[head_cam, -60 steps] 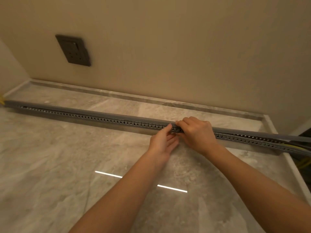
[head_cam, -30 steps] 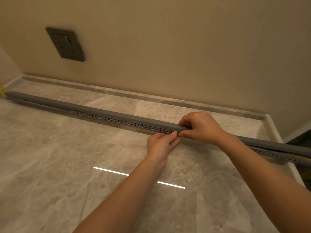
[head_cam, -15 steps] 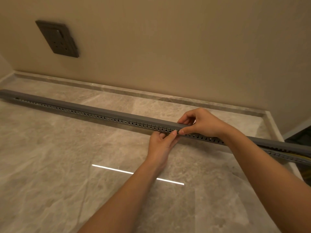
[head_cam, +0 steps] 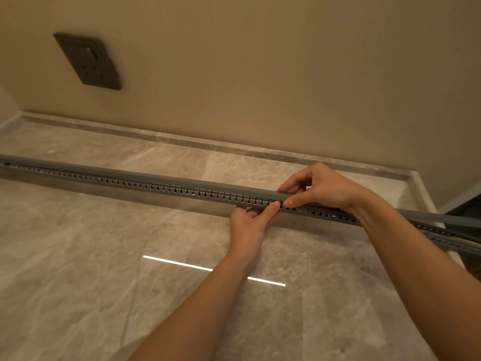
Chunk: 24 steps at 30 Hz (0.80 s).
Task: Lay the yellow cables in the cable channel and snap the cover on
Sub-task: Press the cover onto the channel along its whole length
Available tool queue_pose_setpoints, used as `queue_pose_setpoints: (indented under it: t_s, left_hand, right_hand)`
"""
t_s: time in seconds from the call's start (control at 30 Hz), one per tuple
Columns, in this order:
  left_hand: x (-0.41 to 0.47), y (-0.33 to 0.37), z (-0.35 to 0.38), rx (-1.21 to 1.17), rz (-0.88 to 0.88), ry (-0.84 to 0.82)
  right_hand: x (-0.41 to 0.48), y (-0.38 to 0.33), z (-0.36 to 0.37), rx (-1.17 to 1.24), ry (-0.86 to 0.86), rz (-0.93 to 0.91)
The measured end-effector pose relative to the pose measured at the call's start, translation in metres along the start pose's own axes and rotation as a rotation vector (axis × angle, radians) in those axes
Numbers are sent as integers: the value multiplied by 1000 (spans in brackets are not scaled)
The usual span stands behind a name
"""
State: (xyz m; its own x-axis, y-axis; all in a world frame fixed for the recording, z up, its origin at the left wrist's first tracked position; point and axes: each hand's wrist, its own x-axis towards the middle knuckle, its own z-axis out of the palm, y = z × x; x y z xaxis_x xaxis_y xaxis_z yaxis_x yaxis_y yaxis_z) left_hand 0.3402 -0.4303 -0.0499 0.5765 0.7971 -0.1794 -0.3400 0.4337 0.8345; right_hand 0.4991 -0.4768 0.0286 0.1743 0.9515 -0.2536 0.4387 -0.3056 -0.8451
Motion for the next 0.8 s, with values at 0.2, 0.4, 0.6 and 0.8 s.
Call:
queue_pose_setpoints:
  t_s: [0.2, 0.4, 0.6, 0.8]
  left_hand:
    - [2, -2, 0, -41, 11, 77]
    - [3, -2, 3, -88, 15, 109]
    - [3, -1, 7, -103, 21, 153]
    - [3, -1, 9, -102, -1, 186]
  right_hand:
    - [-12, -10, 7, -218, 99, -40]
    - [-24, -14, 36, -886, 348, -100]
    - [-24, -9, 58, -1101, 514, -130]
    - [-24, -7, 58, -1125, 536, -180]
